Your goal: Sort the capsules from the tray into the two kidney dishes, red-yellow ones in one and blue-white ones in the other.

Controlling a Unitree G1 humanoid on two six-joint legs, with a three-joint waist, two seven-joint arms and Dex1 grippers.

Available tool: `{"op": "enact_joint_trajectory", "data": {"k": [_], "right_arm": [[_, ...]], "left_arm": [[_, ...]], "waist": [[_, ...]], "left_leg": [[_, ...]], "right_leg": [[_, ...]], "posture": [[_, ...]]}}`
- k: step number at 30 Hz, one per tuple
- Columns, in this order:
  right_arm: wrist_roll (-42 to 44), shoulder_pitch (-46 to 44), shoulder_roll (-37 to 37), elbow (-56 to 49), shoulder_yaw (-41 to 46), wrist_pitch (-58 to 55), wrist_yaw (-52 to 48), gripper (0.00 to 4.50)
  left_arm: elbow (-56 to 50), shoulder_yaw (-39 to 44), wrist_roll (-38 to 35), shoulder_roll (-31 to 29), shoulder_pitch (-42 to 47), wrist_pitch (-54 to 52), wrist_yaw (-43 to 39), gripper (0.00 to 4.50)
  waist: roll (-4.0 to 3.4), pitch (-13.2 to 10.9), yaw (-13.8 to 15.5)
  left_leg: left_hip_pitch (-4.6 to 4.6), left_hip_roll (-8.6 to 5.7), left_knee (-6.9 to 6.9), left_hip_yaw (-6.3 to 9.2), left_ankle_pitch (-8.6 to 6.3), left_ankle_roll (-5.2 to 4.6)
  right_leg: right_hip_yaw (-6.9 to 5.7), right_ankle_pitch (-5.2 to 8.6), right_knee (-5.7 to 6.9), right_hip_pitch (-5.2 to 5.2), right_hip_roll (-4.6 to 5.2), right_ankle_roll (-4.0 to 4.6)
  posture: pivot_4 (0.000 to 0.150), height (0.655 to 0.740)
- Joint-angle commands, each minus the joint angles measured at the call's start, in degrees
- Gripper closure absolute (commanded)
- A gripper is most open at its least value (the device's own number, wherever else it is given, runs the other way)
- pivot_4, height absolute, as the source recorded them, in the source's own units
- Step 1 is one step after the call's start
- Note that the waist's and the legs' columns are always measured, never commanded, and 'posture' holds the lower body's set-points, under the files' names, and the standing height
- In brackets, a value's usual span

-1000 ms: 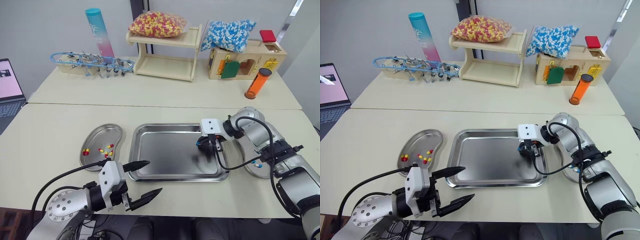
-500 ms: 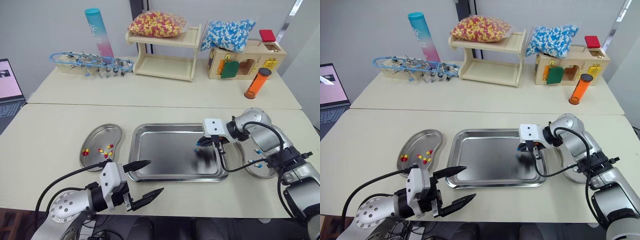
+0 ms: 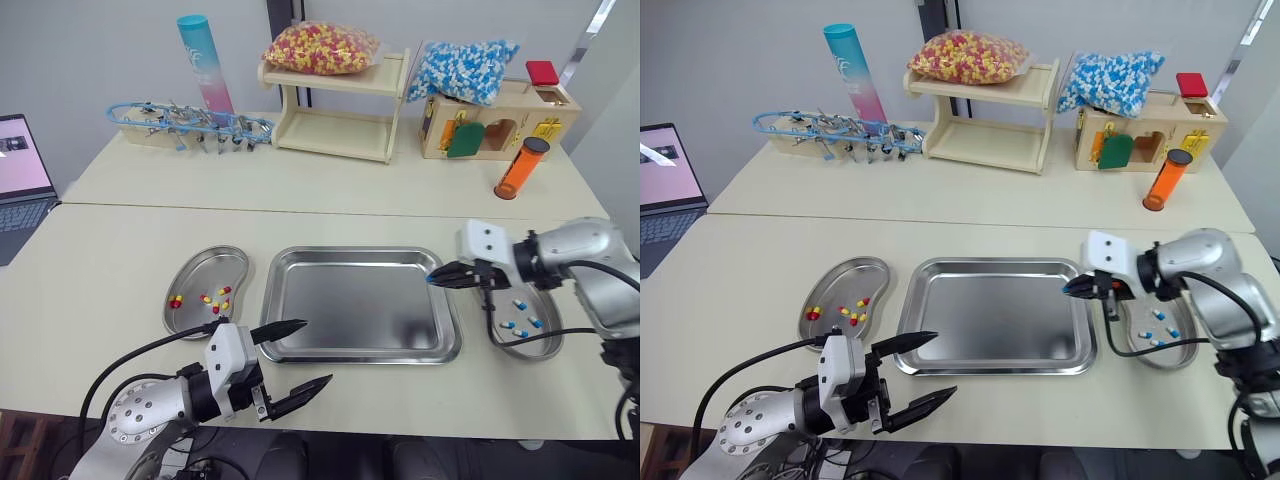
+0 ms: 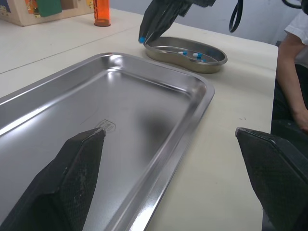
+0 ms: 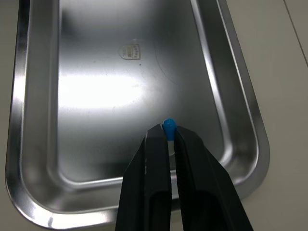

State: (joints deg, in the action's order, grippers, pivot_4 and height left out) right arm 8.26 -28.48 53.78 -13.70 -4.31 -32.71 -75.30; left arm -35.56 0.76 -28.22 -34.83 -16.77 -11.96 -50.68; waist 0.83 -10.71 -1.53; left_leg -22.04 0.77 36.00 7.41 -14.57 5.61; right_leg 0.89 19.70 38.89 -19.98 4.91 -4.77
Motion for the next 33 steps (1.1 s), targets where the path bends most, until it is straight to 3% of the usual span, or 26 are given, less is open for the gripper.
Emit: {"op": "enact_joint_trajectory", "data": {"k": [1, 10, 19, 20, 21, 33], "right_arm": [[3.2, 7.6, 4.8, -6.7, 10.7, -5.6, 2.2, 4.48], [3.0, 26.7, 8.0, -9.4, 25.2, -9.6, 9.1, 4.48], [1.6, 23.0, 3.4, -2.2, 19.2, -7.2, 19.4, 4.48], [1.7, 22.4, 3.2, -1.5, 18.9, -7.3, 20.1, 3.84], [1.7, 21.9, 3.4, -0.8, 18.8, -7.4, 20.7, 3.71], [6.6, 26.9, 4.4, -3.2, 28.9, -5.8, 19.7, 0.04]], "left_arm": [[-1.2, -1.6, -0.6, 0.5, 0.9, 1.1, -0.8, 0.0], [0.6, -5.2, -1.1, 0.3, 3.8, 1.2, -4.5, 0.0], [1.7, -6.8, -1.1, 1.2, 6.3, 1.1, -5.0, 0.0], [1.5, -7.0, -1.1, 1.3, 6.4, 1.1, -4.9, 0.0], [1.4, -7.0, -1.1, 1.5, 6.6, 1.0, -4.6, 0.0], [1.0, -7.2, -1.2, 2.3, 7.1, 0.8, -3.3, 0.0]], "waist": [[0.0, 0.0, 0.2], [0.0, 0.0, -0.2], [-0.02, 0.0, -0.3], [-0.01, 0.0, -0.3], [-0.02, 0.0, -0.2], [-0.02, 0.0, -0.1]], "left_leg": [[-0.01, 0.0, 0.0, 0.0, 0.0, 0.0], [0.07, 0.0, 0.0, -0.06, 0.0, -0.01], [0.1, 0.0, 0.02, -0.1, 0.0, 0.0], [0.09, 0.0, 0.02, -0.09, 0.0, 0.0], [0.08, 0.0, 0.02, -0.08, 0.0, 0.0], [0.07, 0.0, 0.02, -0.07, 0.0, 0.0]], "right_leg": [[-0.01, 0.0, 0.0, 0.0, 0.0, 0.0], [0.04, 0.0, 0.03, 0.06, 0.0, 0.0], [0.07, 0.0, 0.02, 0.09, 0.0, -0.01], [0.06, 0.0, 0.02, 0.09, 0.0, -0.01], [0.05, 0.0, 0.02, 0.1, 0.0, -0.01], [0.04, 0.0, -0.01, 0.11, 0.01, -0.01]], "posture": [[0.15, 0.74], [0.15, 0.74], [0.15, 0.74], [0.15, 0.74], [0.15, 0.74], [0.15, 0.74]]}}
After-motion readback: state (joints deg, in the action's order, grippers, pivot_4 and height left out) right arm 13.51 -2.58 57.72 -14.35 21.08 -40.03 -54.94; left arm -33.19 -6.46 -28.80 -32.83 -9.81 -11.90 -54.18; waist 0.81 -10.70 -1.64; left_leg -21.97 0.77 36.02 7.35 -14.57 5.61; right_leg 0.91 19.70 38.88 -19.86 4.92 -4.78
